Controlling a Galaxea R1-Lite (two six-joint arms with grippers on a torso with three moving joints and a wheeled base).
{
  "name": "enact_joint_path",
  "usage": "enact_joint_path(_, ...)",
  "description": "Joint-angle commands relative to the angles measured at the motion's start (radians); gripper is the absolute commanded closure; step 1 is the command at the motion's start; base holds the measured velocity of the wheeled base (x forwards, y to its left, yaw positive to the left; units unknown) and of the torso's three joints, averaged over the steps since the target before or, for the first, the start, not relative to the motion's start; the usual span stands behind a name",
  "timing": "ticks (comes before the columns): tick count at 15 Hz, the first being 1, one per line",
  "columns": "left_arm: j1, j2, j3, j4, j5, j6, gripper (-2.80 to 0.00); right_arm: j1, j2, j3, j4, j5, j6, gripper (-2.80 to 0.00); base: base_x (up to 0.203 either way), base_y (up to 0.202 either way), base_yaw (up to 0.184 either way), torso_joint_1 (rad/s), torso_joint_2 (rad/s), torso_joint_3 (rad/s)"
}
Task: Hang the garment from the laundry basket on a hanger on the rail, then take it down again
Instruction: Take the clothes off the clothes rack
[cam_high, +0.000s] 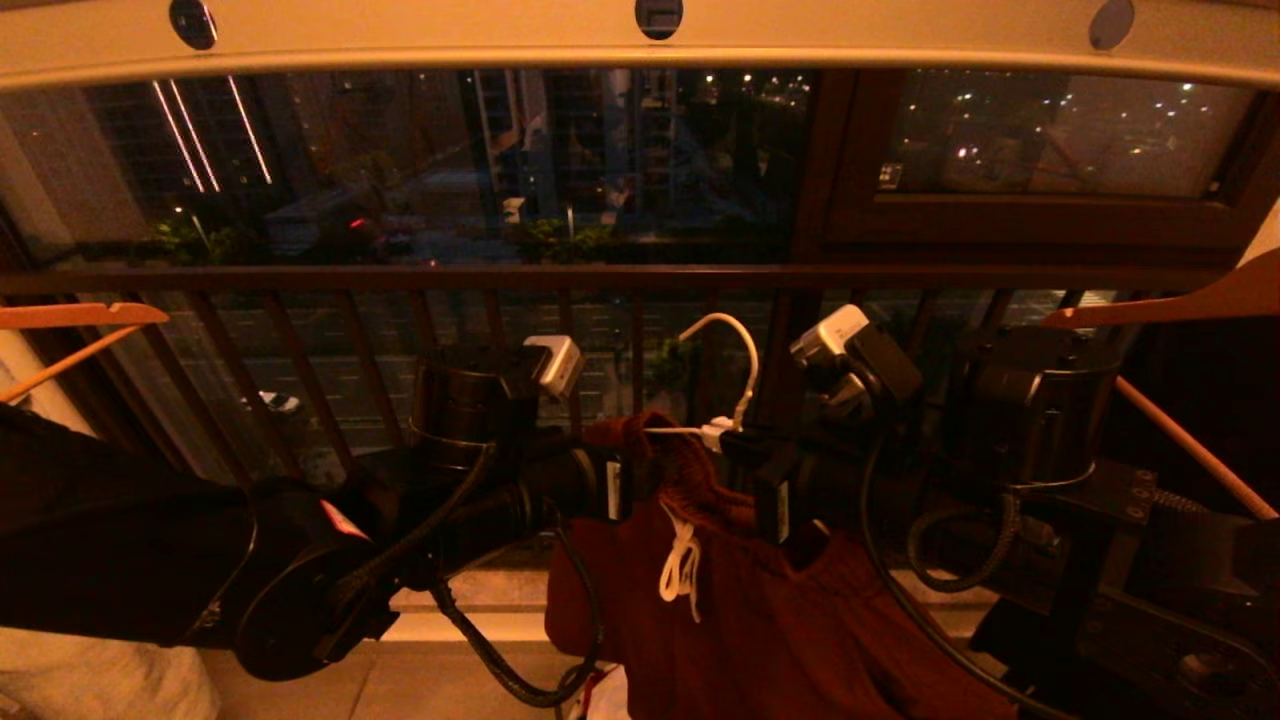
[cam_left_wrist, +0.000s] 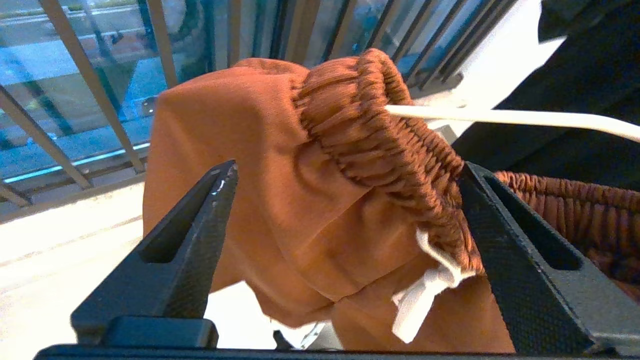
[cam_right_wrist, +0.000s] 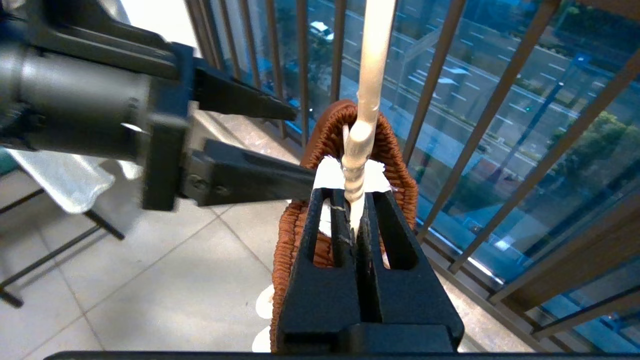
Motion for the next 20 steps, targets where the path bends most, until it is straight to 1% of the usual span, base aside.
enact_joint_path(1, -0.008, 0.015, -0.004, -0.002, 0.005, 0.001, -2.80, 0.005, -0.002, 0.002, -0.005, 0.001, -0.003, 0.00, 0.000, 0.000, 0.000, 0.000, 0.00, 0.000)
enact_joint_path(2, -0.014, 0.017, -0.005, -0.002, 0.009, 0.003, -2.80, 0.007, -0.002, 0.003, -0.006, 0.001, -0.007, 0.00, 0.000, 0.000, 0.000, 0.000, 0.00, 0.000)
enact_joint_path(4, -0.027, 0.021, -0.008, -0.003, 0.051, 0.005, -2.80, 0.018, -0.002, 0.008, -0.006, 0.000, -0.009, 0.00, 0.000, 0.000, 0.000, 0.000, 0.00, 0.000)
enact_joint_path(7, -0.039, 0.031, -0.012, -0.004, 0.087, 0.006, -2.80, 0.024, -0.001, 0.008, -0.016, -0.003, -0.009, 0.00, 0.000, 0.000, 0.000, 0.000, 0.00, 0.000)
enact_joint_path(8, -0.040, 0.037, -0.020, -0.003, 0.112, 0.007, -2.80, 0.022, 0.001, 0.008, -0.027, -0.004, -0.009, 0.00, 0.000, 0.000, 0.000, 0.000, 0.00, 0.000)
enact_joint_path(9, -0.040, 0.045, -0.021, -0.004, 0.137, 0.021, 0.00, 0.022, 0.004, 0.008, -0.036, -0.007, -0.009, 0.00, 0.000, 0.000, 0.000, 0.000, 0.00, 0.000)
enact_joint_path(10, -0.040, 0.046, -0.022, -0.004, 0.149, 0.029, 0.00, 0.022, 0.004, 0.008, -0.038, -0.007, -0.009, 0.00, 0.000, 0.000, 0.000, 0.000, 0.00, 0.000)
enact_joint_path(20, -0.033, 0.020, -0.021, -0.005, 0.153, 0.026, 0.00, 0.007, 0.018, 0.011, -0.038, -0.009, -0.009, 0.00, 0.000, 0.000, 0.000, 0.000, 0.00, 0.000)
